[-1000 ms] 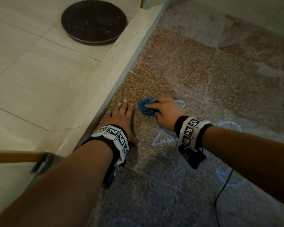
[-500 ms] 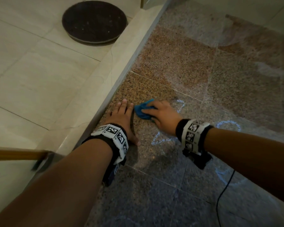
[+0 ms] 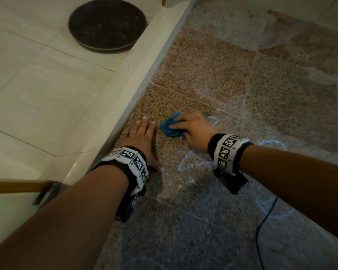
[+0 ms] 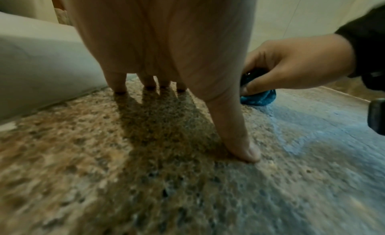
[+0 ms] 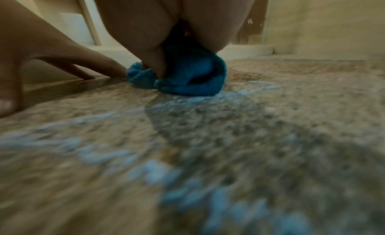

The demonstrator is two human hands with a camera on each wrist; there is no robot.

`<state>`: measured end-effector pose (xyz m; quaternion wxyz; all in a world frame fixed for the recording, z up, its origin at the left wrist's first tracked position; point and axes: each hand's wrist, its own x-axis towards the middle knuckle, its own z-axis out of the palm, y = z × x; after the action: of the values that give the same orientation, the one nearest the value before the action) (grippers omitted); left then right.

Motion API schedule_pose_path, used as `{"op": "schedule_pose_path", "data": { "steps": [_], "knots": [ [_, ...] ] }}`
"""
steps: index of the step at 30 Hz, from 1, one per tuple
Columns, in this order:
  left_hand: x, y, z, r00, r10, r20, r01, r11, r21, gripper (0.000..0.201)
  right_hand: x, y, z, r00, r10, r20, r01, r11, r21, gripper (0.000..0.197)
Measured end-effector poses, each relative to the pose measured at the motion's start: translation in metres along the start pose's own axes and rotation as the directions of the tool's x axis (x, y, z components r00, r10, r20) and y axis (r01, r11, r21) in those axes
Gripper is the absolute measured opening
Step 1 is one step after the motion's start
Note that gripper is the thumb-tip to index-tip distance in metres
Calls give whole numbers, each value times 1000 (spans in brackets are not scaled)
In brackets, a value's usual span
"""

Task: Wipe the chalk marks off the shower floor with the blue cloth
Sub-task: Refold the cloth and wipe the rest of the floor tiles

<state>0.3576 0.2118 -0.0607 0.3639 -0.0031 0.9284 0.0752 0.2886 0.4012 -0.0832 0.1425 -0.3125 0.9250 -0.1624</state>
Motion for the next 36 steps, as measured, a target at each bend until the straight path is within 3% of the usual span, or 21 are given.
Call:
{"op": "schedule_pose_path", "data": {
  "steps": [2,4,6,8,10,13,17,20,22,27,31,34,36],
  "knots": [
    [0,0,0,1000,3,-2,-3,1000,1,144,0,0,-10,990,-136,26,135,990,37,42],
    [0,-2,0,1000,12,-6,-12,1000,-2,144,10,18,-23,994,-108,-5,108,994,33,41],
    [1,-4,1,1000,17,-11,-18,1000,-7,144,16,42,-39,985,166,-35,-166,986,15,43],
    [1,-5,2,1000,20,-13,-20,1000,-2,144,16,60,-41,904,420,-78,-419,907,37,44],
    [2,-4,4,1000,19,-13,-19,1000,-4,144,13,60,-30,864,493,-103,-495,869,-3,46],
    [4,-4,3,1000,16,-16,-16,1000,-2,145,8,53,-24,888,444,-120,-445,895,19,48],
    [2,-4,2,1000,10,-24,-10,1000,2,145,2,40,-37,980,201,-12,-201,978,-49,44],
    [1,-1,-3,1000,-4,-12,4,1000,22,144,-2,32,-35,996,88,2,-88,996,-33,43],
    [3,4,-9,999,-30,-18,31,999,21,139,-3,32,-32,996,85,12,-85,996,1,43],
    [13,41,-16,985,-19,-170,7,997,-72,111,-14,43,-27,996,77,53,-80,996,46,47],
    [28,54,-8,992,-25,-120,17,998,-68,91,-22,55,-22,997,21,80,-26,998,63,44],
    [32,52,-8,994,-31,-105,26,998,-51,88,-21,66,-29,997,-48,53,41,991,126,42],
    [31,52,-12,995,-29,-94,25,998,-51,88,-19,76,-36,1000,25,-10,-24,991,131,42]
  ]
}}
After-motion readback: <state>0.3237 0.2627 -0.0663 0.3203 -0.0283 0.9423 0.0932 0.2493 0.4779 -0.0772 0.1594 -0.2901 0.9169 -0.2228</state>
